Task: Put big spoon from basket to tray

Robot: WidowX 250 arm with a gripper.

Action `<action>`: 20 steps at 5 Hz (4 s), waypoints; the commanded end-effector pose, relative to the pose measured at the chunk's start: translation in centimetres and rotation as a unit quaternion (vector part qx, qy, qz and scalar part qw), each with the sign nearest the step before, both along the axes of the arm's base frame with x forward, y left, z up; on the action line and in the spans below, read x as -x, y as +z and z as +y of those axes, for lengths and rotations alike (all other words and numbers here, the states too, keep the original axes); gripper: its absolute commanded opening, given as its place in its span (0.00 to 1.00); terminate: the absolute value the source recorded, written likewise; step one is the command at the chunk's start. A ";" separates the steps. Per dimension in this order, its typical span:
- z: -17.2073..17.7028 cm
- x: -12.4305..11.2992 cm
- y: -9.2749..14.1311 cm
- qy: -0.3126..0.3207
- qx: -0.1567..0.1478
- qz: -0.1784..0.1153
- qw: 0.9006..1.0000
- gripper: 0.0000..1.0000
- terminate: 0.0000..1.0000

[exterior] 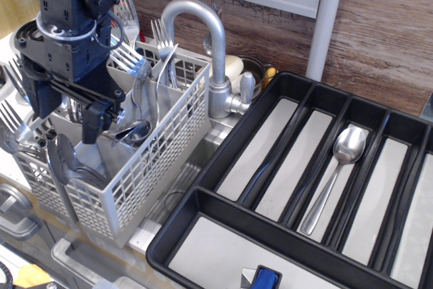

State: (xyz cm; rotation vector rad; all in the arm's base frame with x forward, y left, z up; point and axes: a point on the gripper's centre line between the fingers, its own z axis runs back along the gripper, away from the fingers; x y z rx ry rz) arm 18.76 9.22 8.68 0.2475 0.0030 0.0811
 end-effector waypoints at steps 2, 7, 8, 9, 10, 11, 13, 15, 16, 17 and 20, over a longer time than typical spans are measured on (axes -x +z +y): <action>1.2 0.1 0.2 0.055 -0.031 -0.039 0.997 1.00 0.00; 2.5 3.7 -4.6 0.202 -0.021 -0.118 0.972 0.00 0.00; 2.5 3.1 -4.5 0.185 -0.035 -0.124 0.974 0.00 0.00; 2.2 2.5 -3.6 0.174 -0.053 -0.122 0.976 0.00 0.00; 1.8 2.2 -1.0 0.174 -0.085 -0.114 0.974 0.00 0.00; 1.0 2.2 3.0 0.168 -0.146 -0.113 0.968 0.00 0.00; -1.6 0.6 11.0 0.109 -0.187 -0.054 0.975 0.00 0.00; -5.3 -2.2 14.5 0.129 -0.029 0.017 0.991 0.00 0.00; -7.7 -4.1 14.5 0.154 0.003 0.027 0.988 0.00 0.00; -10.7 -5.6 12.3 0.155 -0.012 0.021 0.988 0.00 0.00; -14.9 -9.6 4.7 0.158 0.027 -0.001 0.987 0.00 0.00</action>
